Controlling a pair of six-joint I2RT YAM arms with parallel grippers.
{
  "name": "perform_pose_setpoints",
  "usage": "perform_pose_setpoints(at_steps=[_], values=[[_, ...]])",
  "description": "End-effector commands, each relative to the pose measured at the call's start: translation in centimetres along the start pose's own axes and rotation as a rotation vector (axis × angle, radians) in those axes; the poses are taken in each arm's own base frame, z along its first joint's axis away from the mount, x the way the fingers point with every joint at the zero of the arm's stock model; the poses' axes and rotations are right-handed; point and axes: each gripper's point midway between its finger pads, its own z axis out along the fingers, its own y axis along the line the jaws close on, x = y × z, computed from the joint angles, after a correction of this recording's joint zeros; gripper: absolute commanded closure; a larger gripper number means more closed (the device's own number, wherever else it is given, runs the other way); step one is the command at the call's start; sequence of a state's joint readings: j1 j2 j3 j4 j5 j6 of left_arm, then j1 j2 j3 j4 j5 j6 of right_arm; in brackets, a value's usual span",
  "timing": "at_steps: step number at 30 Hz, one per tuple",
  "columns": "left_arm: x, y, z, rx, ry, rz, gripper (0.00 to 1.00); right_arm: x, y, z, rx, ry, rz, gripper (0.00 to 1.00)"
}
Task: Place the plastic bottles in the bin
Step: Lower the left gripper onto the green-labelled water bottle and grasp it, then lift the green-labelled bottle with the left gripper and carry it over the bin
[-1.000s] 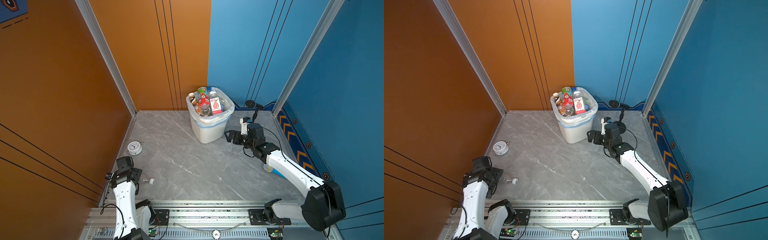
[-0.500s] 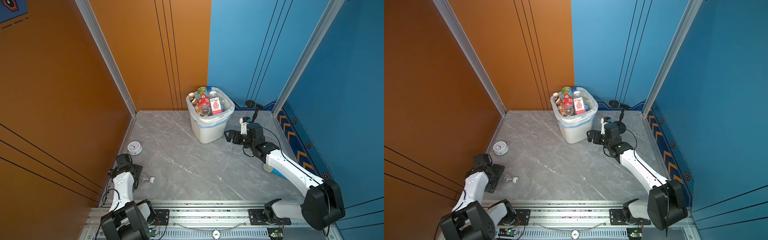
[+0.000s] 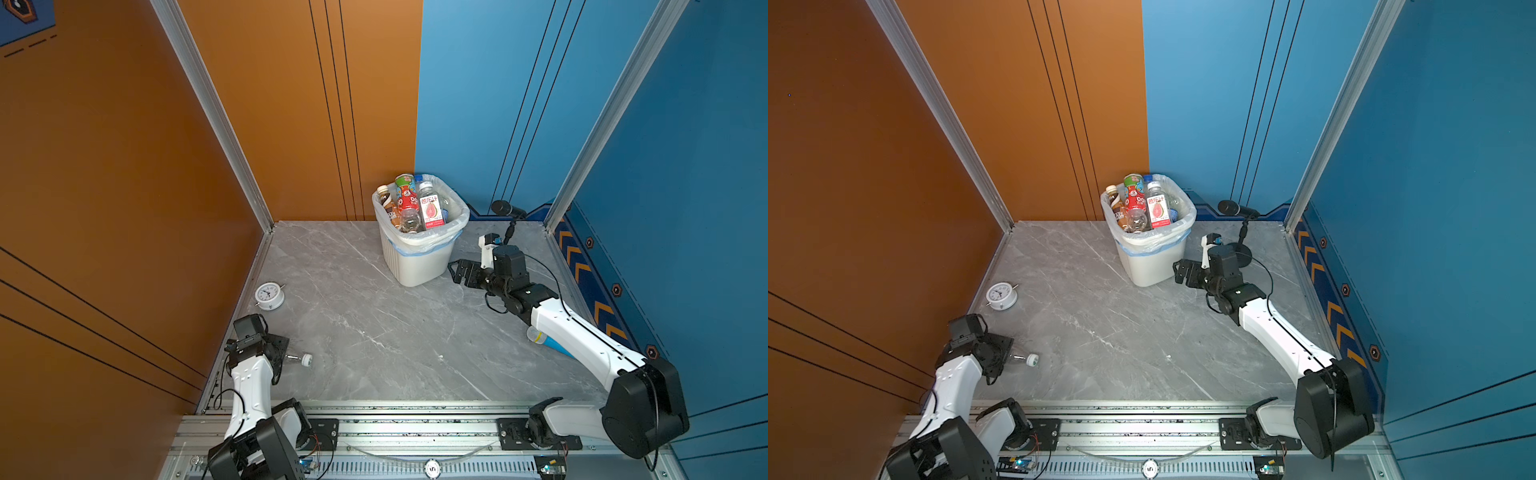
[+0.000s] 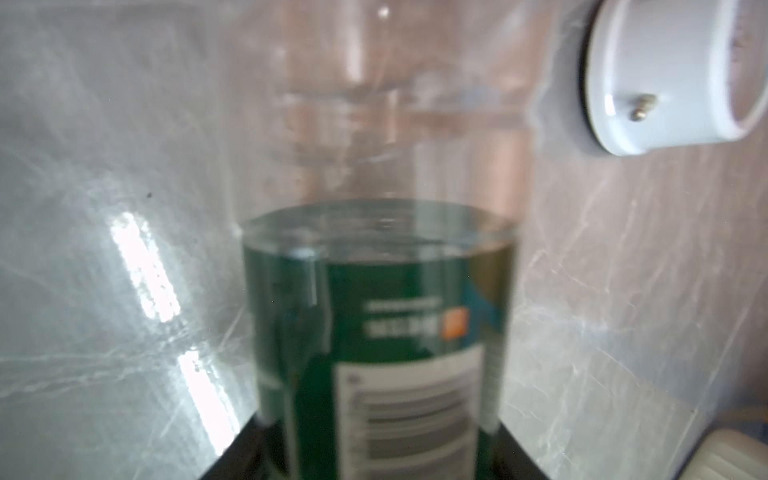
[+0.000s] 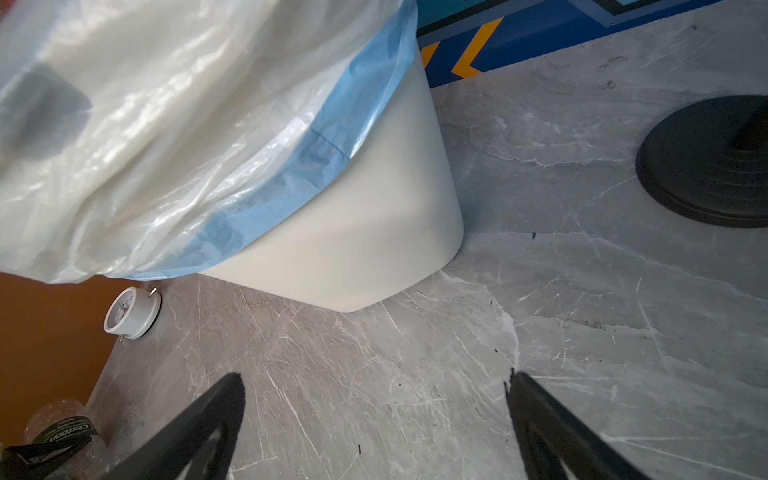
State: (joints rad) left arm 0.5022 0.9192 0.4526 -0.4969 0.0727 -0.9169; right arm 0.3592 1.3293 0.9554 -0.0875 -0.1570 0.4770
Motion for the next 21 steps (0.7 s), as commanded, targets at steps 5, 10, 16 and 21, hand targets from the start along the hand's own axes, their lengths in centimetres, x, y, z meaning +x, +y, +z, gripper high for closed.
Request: perform_pose_setpoints(at_steps=[5,10,16,21], values=[[1.4,-3.4,-3.2,0.167,0.022,0.048,0.51,-1.4,0.0,-0.8,0.010,-0.038,0.008,0.00],[2.0,-6.3,-6.5,0.263,0.001,0.134,0.52,-1.3,-0.2,-1.1,0.014,-0.038,0.010,0.00],[4.1,-10.7,-10.2,0.380,0.013,0.292,0.51,-1.3,-0.6,-1.5,0.021,-0.044,0.015,0.00],[5.7,-16.2,-14.5,0.480,-0.019,0.474,0.50,-1.3,-1.1,-2.1,0.031,-0.050,0.021,0.00]])
